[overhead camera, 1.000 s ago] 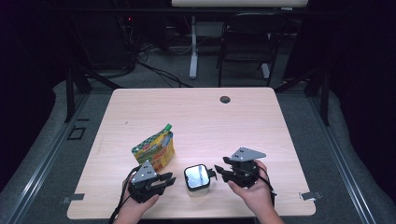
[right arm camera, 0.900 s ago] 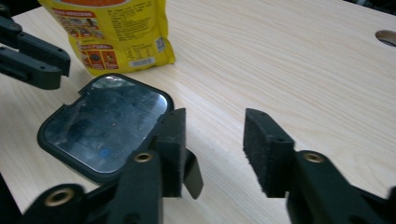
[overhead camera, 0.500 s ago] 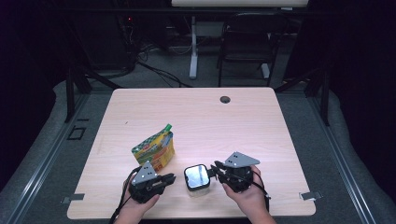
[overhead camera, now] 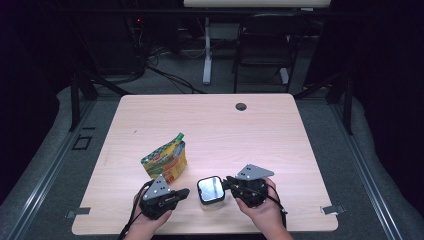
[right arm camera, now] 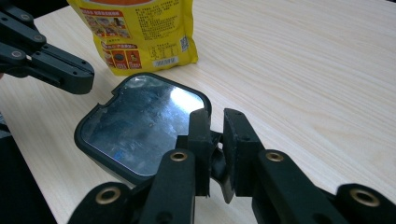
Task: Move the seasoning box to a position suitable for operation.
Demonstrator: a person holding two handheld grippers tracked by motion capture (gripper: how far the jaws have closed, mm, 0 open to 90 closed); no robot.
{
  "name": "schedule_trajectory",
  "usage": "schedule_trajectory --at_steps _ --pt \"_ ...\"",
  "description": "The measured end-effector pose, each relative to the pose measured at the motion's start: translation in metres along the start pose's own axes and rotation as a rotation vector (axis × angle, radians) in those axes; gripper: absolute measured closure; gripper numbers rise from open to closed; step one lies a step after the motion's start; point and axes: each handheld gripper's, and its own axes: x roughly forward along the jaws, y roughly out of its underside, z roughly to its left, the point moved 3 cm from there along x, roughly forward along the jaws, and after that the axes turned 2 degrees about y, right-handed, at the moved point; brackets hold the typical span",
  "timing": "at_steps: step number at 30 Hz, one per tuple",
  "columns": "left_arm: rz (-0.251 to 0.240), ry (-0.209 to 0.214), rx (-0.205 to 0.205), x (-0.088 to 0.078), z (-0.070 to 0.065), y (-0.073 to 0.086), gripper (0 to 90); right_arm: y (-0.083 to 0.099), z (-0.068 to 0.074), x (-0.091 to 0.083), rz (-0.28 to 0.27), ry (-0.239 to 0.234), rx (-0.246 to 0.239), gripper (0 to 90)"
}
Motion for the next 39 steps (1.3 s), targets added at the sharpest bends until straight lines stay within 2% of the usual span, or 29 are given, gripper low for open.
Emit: schedule_trajectory --at_steps 9,15,18,23,31,39 --pt "0.007 0.011 0.013 0.001 -0.003 0.0 90.0 0.002 -0.001 0.001 0.006 -0.016 0.009 85.7" --pt "0.007 0.034 0.012 0.004 -0.005 0.0 90.0 0.003 -0.001 0.001 0.0 -0.013 0.022 86.5" --pt "0.016 0.035 0.018 0.005 -0.007 0.0 90.0 0.004 -0.002 0.001 -0.012 -0.027 0.048 86.7" --pt "0.024 0.065 0.037 0.009 -0.012 -0.001 90.0 0.005 -0.004 0.001 -0.019 -0.04 0.074 86.7" --pt "0.043 0.096 0.062 0.015 -0.021 -0.002 90.0 0.005 -0.004 0.001 -0.02 -0.041 0.078 86.7" --pt "0.043 0.097 0.058 0.016 -0.022 -0.002 90.0 0.006 -0.004 0.001 -0.018 -0.036 0.077 86.7"
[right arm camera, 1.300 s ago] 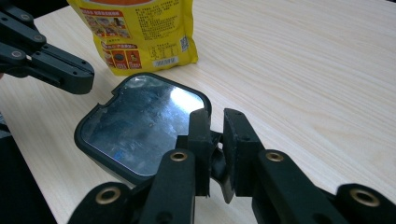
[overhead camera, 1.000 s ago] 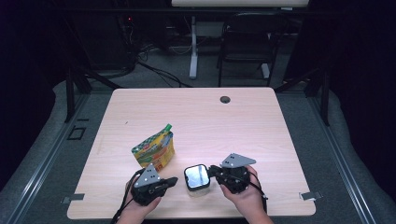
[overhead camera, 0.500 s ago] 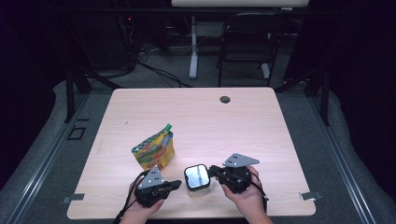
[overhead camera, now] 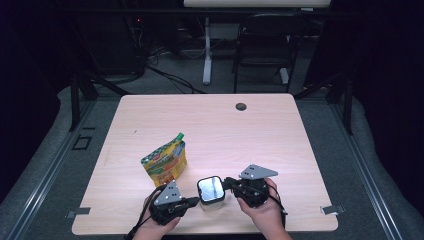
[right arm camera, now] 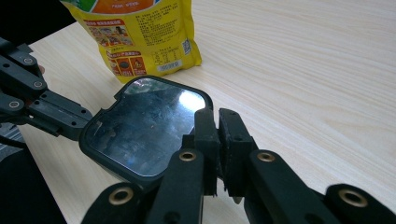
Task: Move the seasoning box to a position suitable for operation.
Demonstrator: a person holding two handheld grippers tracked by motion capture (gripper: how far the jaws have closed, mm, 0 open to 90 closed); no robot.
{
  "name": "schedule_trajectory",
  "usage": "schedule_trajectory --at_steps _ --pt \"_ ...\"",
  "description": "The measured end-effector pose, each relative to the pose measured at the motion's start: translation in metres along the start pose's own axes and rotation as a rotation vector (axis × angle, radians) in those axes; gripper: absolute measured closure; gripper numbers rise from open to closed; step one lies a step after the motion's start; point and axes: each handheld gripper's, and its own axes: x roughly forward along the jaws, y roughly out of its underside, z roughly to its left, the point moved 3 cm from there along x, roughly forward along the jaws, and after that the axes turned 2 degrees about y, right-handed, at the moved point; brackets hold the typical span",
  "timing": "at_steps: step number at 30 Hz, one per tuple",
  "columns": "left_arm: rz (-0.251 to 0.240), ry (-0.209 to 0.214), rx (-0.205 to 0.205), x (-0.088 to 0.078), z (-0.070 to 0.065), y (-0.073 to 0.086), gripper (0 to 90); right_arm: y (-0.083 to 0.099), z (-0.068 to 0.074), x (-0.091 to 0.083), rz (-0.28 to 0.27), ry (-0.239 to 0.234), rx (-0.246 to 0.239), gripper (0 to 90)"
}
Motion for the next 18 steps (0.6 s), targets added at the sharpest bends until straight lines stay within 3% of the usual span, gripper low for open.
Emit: schedule_trajectory --at_steps 18 --pt "-0.007 0.0 -0.006 -0.001 -0.0003 -0.0022 90.0 0.0006 0.0 0.0001 -0.007 -0.003 0.007 86.7"
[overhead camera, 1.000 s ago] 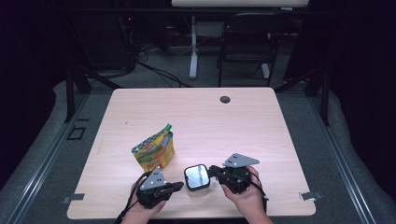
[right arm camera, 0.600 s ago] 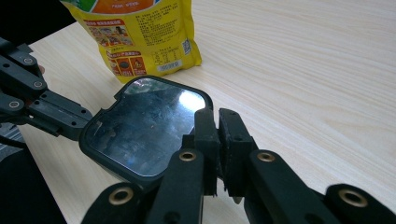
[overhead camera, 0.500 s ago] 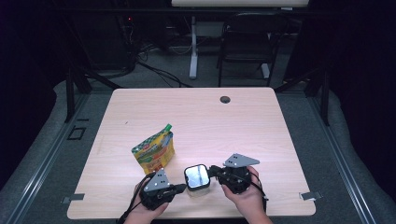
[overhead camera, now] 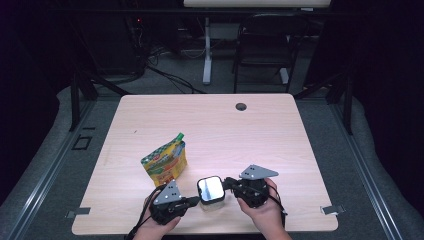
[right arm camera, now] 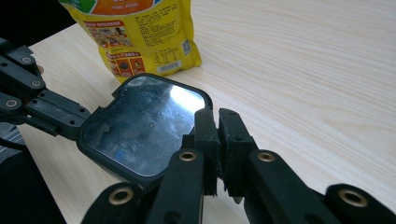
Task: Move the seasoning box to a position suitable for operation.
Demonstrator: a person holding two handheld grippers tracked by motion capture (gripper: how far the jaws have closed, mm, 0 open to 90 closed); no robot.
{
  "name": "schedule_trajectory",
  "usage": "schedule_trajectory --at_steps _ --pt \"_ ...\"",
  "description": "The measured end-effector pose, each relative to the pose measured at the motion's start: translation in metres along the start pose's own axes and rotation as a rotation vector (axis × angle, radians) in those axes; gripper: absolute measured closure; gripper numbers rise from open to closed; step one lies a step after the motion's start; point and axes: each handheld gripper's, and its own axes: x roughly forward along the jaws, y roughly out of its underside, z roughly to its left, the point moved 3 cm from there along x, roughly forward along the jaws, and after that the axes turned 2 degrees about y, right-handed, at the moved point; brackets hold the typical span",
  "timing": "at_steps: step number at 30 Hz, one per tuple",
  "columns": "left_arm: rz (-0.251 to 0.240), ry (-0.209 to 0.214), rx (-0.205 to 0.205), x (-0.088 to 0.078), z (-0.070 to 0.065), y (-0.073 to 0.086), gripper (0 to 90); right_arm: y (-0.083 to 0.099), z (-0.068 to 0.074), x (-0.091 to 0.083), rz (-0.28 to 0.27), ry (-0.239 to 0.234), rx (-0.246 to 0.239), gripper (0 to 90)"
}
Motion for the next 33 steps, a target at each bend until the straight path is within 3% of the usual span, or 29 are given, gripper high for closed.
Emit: schedule_trajectory --at_steps 9,11,12,13,20,27,30,31,32,33 --pt "-0.012 0.006 0.001 0.0 0.0 -0.002 90.0 0.001 0.0 0.0 -0.003 0.004 0.0 86.4" --pt "-0.007 0.006 0.001 0.0 0.0 -0.002 90.0 0.0 0.0 0.0 -0.006 0.006 0.002 84.6" --pt "-0.011 0.006 -0.001 0.0 0.0 -0.003 90.0 -0.001 0.001 0.001 0.009 -0.008 0.015 77.6" --pt "-0.011 0.006 -0.001 0.0 0.0 -0.003 90.0 -0.002 0.002 0.002 0.009 -0.006 0.011 76.4" --pt "-0.022 -0.009 0.011 -0.001 -0.001 -0.008 90.0 -0.013 0.012 -0.01 -0.003 -0.004 -0.069 67.6" --pt "-0.007 -0.026 0.047 -0.004 -0.003 -0.016 90.0 -0.011 0.019 -0.013 0.026 -0.04 -0.097 56.9" --pt "-0.007 -0.03 0.058 -0.003 -0.004 -0.022 90.0 -0.005 0.028 -0.017 0.028 -0.06 -0.176 52.7" --pt "-0.007 -0.03 0.058 -0.003 -0.004 -0.022 90.0 -0.005 0.028 -0.017 0.028 -0.06 -0.176 52.7" --pt "-0.006 -0.032 0.064 -0.002 -0.005 -0.025 90.0 -0.002 0.033 -0.018 0.035 -0.052 -0.222 51.3" --pt "-0.006 -0.032 0.064 -0.002 -0.005 -0.025 90.0 -0.002 0.033 -0.018 0.035 -0.052 -0.222 51.3"
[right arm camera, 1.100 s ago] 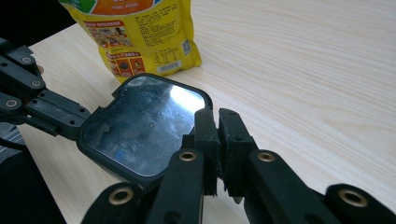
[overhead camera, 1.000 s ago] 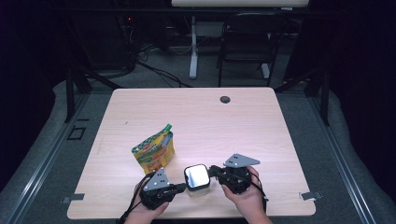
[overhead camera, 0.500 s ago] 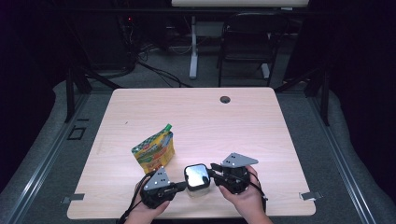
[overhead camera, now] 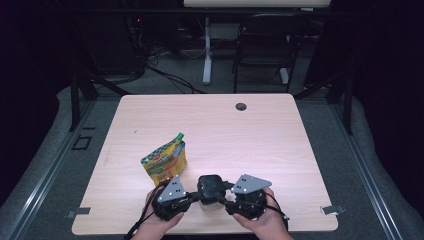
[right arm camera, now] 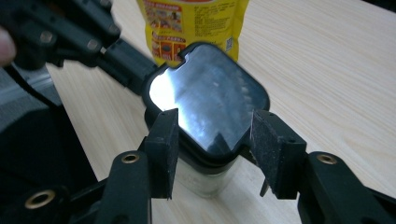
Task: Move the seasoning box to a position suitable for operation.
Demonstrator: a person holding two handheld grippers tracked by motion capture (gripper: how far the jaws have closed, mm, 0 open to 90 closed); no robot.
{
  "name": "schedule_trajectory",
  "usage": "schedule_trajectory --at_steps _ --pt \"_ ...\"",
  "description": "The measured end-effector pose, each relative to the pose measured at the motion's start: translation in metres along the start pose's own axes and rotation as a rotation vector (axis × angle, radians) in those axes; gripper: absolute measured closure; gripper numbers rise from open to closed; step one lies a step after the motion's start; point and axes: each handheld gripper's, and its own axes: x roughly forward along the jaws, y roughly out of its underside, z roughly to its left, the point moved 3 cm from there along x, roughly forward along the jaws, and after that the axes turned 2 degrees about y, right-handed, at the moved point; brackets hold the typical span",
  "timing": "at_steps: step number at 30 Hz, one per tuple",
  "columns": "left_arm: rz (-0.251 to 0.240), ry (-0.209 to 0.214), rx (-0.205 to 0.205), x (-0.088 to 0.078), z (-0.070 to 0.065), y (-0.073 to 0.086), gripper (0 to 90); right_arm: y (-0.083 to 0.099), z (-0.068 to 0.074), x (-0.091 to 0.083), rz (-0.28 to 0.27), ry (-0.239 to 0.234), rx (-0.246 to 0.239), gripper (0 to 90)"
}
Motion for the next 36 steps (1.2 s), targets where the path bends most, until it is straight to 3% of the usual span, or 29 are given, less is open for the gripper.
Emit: schedule_trajectory --at_steps 1,6,9,15,27,34,36 --pt "-0.011 0.003 -0.003 0.0 0.0 -0.002 90.0 0.002 0.004 0.001 -0.003 0.006 -0.026 49.9" --pt "-0.018 0.007 -0.009 0.0 0.001 -0.006 90.0 0.007 0.008 0.007 -0.009 0.014 -0.03 48.0" --pt "-0.04 0.017 -0.021 0.001 0.003 -0.009 90.0 0.008 0.01 0.011 -0.028 0.043 -0.05 46.9" --pt "-0.034 0.015 -0.037 0.007 0.005 -0.002 90.0 0.009 0.013 0.015 -0.062 0.078 -0.079 48.0" --pt "-0.033 0.018 -0.059 0.01 0.008 0.004 89.8 0.009 0.013 0.014 -0.072 0.08 -0.067 48.9" --pt "-0.03 -0.005 -0.038 0.01 0.006 0.004 89.8 0.01 0.011 0.012 -0.078 0.073 -0.046 49.4" --pt "-0.035 0.007 -0.042 0.01 0.006 0.004 89.7 0.01 0.01 0.012 -0.083 0.072 -0.041 49.6"
